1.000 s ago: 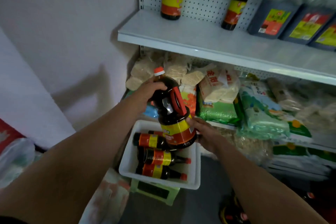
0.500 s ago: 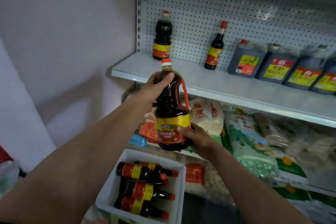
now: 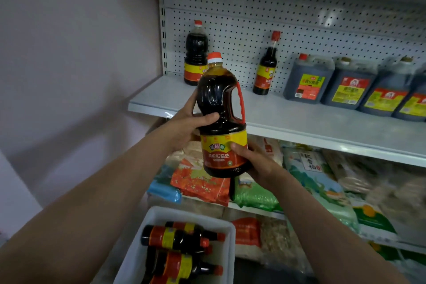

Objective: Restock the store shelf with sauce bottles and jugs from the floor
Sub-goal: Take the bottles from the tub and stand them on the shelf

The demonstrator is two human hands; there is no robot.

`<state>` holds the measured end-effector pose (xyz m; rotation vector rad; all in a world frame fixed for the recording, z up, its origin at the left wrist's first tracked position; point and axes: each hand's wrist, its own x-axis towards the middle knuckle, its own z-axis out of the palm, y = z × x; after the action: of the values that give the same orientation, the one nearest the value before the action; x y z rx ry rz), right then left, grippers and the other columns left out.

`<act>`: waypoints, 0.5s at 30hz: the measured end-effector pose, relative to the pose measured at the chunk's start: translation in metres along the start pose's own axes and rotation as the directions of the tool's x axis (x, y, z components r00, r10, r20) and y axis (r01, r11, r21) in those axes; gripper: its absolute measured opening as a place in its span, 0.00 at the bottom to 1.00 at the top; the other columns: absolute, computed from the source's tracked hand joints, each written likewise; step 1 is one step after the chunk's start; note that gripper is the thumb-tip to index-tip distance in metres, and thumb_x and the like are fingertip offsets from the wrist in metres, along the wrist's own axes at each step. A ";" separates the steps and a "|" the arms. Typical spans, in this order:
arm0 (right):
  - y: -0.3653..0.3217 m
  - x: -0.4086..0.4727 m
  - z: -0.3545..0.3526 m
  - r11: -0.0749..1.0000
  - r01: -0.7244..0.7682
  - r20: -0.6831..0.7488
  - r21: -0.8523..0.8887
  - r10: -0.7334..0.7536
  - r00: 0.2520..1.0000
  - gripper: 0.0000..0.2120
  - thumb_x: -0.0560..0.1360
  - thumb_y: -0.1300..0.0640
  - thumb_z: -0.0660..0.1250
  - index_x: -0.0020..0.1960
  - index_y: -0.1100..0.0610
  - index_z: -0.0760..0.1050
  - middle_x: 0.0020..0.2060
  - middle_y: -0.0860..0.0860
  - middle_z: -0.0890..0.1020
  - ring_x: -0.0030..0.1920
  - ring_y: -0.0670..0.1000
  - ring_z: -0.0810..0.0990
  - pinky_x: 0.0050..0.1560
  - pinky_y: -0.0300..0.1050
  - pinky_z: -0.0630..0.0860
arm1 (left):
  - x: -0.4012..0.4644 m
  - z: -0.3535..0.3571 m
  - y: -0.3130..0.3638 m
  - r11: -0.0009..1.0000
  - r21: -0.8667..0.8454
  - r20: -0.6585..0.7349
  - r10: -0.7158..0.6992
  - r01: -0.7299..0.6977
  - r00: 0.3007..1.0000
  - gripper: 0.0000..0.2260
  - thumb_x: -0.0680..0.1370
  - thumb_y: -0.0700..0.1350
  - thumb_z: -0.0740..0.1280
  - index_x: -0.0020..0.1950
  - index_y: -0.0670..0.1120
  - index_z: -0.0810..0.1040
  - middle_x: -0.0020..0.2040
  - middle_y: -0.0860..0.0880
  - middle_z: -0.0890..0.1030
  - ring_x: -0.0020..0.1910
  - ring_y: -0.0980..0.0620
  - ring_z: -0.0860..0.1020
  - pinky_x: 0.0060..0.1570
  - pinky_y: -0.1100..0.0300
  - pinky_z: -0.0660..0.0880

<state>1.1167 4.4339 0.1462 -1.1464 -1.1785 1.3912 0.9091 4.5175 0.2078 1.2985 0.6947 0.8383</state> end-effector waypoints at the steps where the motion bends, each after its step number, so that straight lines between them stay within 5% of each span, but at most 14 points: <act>1: -0.006 0.009 -0.001 1.000 0.011 -0.014 -0.022 -0.011 1.000 0.36 0.67 0.43 0.80 0.70 0.54 0.74 0.62 0.53 0.84 0.63 0.55 0.82 0.65 0.54 0.76 | 0.010 -0.001 0.006 1.000 0.013 -0.028 -0.005 0.005 1.000 0.46 0.62 0.51 0.83 0.75 0.61 0.65 0.63 0.45 0.82 0.63 0.41 0.79 0.62 0.37 0.74; 4: -0.030 0.038 -0.005 0.998 0.054 -0.117 -0.044 -0.059 0.991 0.31 0.68 0.44 0.78 0.68 0.50 0.72 0.62 0.52 0.83 0.61 0.53 0.83 0.62 0.51 0.78 | 0.045 -0.006 0.028 0.999 0.052 -0.103 -0.009 0.014 0.995 0.36 0.62 0.53 0.83 0.68 0.50 0.75 0.60 0.47 0.83 0.62 0.44 0.78 0.65 0.38 0.72; 8: -0.050 0.081 -0.015 0.989 0.102 -0.222 -0.106 -0.124 0.967 0.41 0.65 0.40 0.80 0.72 0.51 0.69 0.62 0.52 0.82 0.61 0.53 0.83 0.66 0.57 0.77 | 0.084 -0.017 0.048 0.999 0.037 -0.100 0.024 -0.020 0.995 0.33 0.62 0.51 0.80 0.67 0.50 0.77 0.61 0.50 0.83 0.63 0.46 0.78 0.60 0.43 0.75; 15: -0.058 0.137 -0.022 0.964 0.109 -0.206 -0.242 -0.160 0.965 0.36 0.67 0.34 0.77 0.71 0.45 0.73 0.62 0.48 0.83 0.63 0.51 0.82 0.67 0.56 0.76 | 0.144 -0.050 0.043 0.999 -0.006 -0.077 0.051 -0.052 0.996 0.24 0.72 0.44 0.76 0.66 0.50 0.77 0.60 0.53 0.82 0.60 0.50 0.78 0.58 0.45 0.74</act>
<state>1.1288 4.5773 0.1910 -1.3194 -1.2503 1.0119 0.9389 4.6685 0.2452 1.2868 0.7197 0.9361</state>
